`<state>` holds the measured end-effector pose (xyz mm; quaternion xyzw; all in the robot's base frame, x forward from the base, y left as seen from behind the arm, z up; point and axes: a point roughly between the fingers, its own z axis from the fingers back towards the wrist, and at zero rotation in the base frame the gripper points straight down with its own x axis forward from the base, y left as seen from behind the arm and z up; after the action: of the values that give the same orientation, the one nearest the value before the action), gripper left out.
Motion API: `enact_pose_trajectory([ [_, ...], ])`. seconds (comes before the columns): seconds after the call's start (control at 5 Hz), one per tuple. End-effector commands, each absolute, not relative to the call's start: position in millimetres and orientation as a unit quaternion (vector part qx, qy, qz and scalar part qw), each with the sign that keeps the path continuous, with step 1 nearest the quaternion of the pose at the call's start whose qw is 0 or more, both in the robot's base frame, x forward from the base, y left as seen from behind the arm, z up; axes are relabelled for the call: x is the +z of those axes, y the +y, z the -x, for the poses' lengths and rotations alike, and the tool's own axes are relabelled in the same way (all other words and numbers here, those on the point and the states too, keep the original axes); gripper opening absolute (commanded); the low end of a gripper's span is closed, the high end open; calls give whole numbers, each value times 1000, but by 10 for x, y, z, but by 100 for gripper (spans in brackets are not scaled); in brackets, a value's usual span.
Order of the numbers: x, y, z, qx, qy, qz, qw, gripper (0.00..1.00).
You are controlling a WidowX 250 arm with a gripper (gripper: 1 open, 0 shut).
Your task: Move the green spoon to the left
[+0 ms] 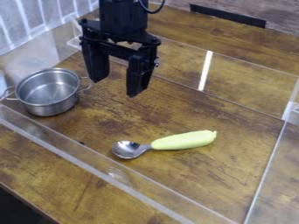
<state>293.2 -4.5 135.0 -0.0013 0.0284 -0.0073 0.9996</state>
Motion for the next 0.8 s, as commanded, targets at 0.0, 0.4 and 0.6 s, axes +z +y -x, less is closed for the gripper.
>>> enact_pose_trajectory([
  [0.0, 1222, -144, -2949, -81, 39, 2, 996, 100],
  [0.4, 1054, -404, -2947, -325, 33, -12, 945, 100],
  [0.6, 847, -494, -3028, -394, 32, -15, 919, 100],
])
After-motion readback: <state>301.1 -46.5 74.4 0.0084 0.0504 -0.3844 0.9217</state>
